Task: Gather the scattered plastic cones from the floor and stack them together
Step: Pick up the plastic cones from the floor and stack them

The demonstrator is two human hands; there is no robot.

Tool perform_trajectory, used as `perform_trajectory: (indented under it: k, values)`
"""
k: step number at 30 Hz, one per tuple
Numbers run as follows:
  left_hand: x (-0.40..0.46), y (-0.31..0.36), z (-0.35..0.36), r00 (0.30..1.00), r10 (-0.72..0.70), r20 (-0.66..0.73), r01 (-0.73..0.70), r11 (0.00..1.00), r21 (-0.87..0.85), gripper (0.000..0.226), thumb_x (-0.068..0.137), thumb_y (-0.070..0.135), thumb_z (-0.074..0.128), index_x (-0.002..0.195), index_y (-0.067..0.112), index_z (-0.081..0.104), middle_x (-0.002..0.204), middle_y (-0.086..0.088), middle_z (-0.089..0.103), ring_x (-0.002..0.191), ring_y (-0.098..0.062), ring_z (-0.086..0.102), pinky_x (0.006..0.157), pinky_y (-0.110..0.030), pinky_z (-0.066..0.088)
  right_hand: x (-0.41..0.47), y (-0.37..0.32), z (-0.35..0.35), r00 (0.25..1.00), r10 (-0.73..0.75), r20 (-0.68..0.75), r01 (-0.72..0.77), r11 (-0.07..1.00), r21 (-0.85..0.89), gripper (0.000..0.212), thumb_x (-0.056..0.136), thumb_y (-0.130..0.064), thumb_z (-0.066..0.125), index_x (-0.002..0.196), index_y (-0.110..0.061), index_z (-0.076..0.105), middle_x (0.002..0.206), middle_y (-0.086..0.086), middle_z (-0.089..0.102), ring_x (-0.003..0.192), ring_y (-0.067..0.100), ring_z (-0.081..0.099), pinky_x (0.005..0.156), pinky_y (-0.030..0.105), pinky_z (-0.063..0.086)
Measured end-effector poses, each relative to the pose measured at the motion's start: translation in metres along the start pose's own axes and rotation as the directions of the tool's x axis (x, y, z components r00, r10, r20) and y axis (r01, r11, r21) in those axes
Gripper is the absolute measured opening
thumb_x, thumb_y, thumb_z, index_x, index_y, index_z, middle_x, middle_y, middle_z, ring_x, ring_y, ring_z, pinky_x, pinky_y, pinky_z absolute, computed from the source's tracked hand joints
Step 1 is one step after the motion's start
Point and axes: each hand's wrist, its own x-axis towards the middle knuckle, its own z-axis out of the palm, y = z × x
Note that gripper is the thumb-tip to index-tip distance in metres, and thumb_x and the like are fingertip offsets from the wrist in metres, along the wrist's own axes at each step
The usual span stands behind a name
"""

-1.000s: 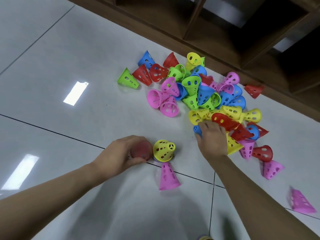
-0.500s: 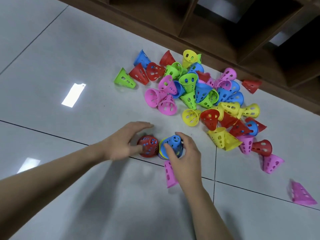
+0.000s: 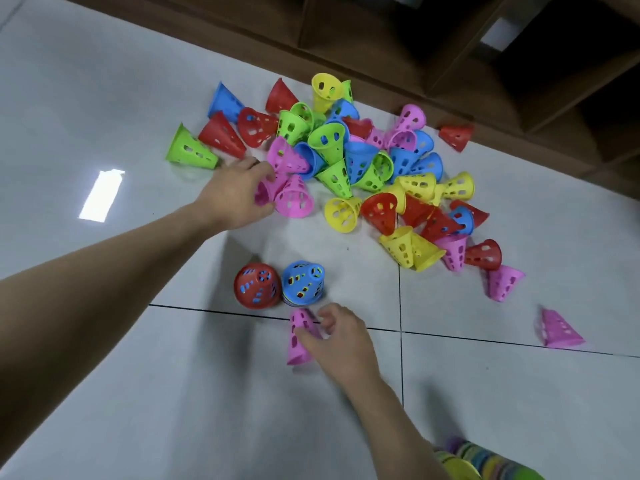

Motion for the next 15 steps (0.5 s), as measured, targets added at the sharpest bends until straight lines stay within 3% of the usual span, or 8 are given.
perform_trajectory:
  k: [3,6,8,11,15]
  values:
    - [-0.007,0.007,0.005,1.0,-0.03,-0.005,0.03,0.999,0.023,0.053,0.073,0.033,0.076,0.116,0.013,0.053,0.111,-0.015,0.058,0.103,-0.04,0.059,0.084,-0.046,0.049,-0.003,-0.005,0.008,0.997,0.074,0.028,-0.073,0.997,-0.015,0.036,0.072,-0.055,0.074,0.089,-0.025,0.066,0.085,-0.015,0.068,0.083,0.009,0.066,0.08,0.031,0.054]
    - [-0.018,0.012,0.002,0.995,-0.072,0.071,0.071,0.997,0.025,0.075,0.071,0.03,0.075,0.135,0.011,0.04,0.121,-0.018,0.056,0.107,-0.039,0.056,0.086,-0.046,0.05,-0.004,-0.007,0.017,0.988,0.135,0.078,-0.134,0.991,-0.02,0.04,0.069,-0.059,0.068,0.088,-0.024,0.066,0.087,-0.011,0.069,0.083,0.015,0.066,0.078,0.032,0.055]
    - [-0.028,0.01,0.001,0.982,-0.083,0.172,0.068,0.993,0.092,0.086,0.07,0.034,0.076,0.142,0.01,0.037,0.124,-0.017,0.055,0.112,-0.037,0.056,0.089,-0.047,0.052,-0.004,-0.007,0.02,0.982,0.156,0.102,-0.154,0.988,-0.025,0.043,0.066,-0.062,0.064,0.089,-0.025,0.066,0.091,-0.01,0.069,0.086,0.016,0.066,0.08,0.032,0.055]
    - [-0.041,0.008,-0.001,0.951,-0.133,0.28,0.073,0.974,0.214,0.077,0.071,0.045,0.077,0.133,0.009,0.048,0.117,-0.012,0.057,0.109,-0.033,0.058,0.089,-0.042,0.052,-0.005,-0.005,0.021,0.982,0.167,0.088,-0.166,0.986,-0.016,0.038,0.069,-0.058,0.065,0.087,-0.025,0.066,0.089,-0.011,0.069,0.084,0.015,0.066,0.078,0.032,0.055]
    - [-0.055,0.011,-0.006,0.954,-0.153,0.258,0.051,0.93,0.364,0.075,0.07,0.072,0.069,0.118,0.016,0.053,0.114,-0.006,0.063,0.109,-0.031,0.056,0.092,-0.037,0.042,-0.009,0.002,0.015,0.981,0.191,-0.016,-0.19,0.98,0.067,0.035,0.074,-0.055,0.069,0.074,-0.02,0.061,0.075,-0.006,0.065,0.071,0.015,0.062,0.061,0.029,0.047]
